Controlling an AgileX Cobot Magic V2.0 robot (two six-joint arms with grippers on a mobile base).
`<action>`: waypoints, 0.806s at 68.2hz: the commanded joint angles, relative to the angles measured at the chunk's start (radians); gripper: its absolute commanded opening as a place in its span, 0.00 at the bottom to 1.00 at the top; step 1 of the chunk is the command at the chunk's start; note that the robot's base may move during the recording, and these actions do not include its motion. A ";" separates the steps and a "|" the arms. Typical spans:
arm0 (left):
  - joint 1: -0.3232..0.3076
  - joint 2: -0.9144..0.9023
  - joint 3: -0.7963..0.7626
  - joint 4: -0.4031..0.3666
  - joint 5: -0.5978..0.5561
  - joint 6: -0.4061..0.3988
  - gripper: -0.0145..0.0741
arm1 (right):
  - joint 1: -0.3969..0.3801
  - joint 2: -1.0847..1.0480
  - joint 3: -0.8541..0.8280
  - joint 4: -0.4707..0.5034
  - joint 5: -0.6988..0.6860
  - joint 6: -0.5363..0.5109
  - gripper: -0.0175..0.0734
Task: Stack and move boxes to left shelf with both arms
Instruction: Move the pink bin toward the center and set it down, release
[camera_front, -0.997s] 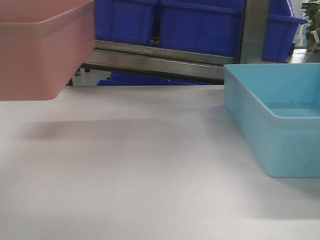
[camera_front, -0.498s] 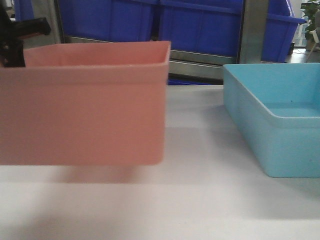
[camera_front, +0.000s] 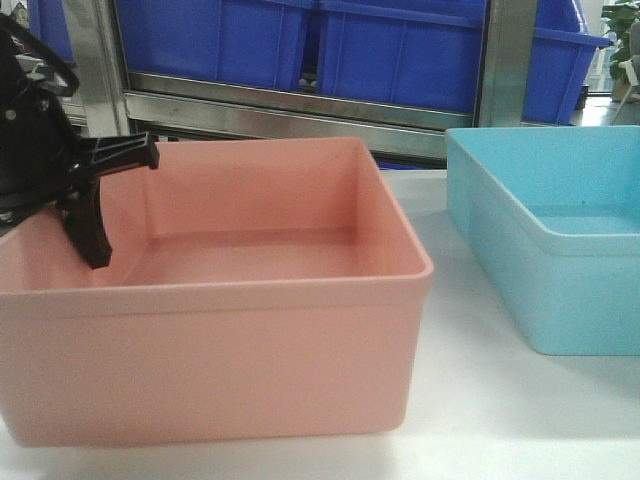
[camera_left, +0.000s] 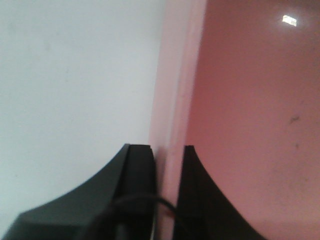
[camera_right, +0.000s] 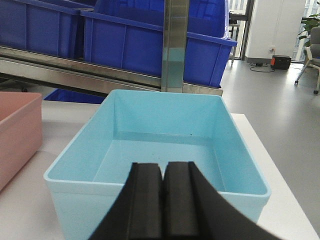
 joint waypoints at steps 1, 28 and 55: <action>-0.008 -0.030 -0.027 -0.009 -0.071 -0.009 0.15 | -0.006 -0.004 -0.003 -0.002 -0.084 -0.012 0.25; -0.010 -0.011 -0.039 -0.003 -0.001 0.093 0.32 | -0.006 -0.004 -0.003 -0.002 -0.084 -0.012 0.25; -0.010 -0.185 -0.110 0.016 0.185 0.236 0.80 | -0.006 -0.004 -0.003 -0.002 -0.084 -0.012 0.25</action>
